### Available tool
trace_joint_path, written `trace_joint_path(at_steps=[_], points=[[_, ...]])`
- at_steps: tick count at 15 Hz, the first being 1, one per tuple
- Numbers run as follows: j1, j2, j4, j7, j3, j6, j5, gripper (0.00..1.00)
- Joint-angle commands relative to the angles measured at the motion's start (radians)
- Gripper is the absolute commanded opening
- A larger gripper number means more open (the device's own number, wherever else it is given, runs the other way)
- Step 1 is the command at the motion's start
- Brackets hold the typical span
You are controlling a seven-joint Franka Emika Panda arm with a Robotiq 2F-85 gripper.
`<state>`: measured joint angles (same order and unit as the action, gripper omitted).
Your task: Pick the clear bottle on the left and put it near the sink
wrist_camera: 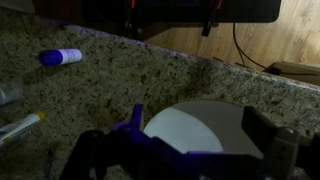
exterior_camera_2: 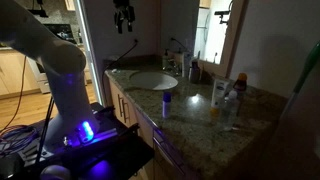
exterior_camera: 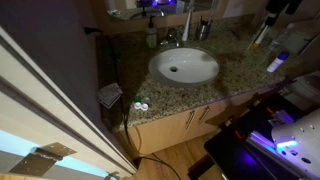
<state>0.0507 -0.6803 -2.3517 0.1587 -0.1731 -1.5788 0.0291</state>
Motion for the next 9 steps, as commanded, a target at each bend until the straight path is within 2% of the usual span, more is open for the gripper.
trace_joint_path(at_steps=[1, 9], points=[[0.01, 0.002, 0.003, 0.005, 0.007, 0.003, 0.004, 1.0], [0.007, -0.004, 0.005, 0.014, 0.004, -0.023, 0.012, 1.0]])
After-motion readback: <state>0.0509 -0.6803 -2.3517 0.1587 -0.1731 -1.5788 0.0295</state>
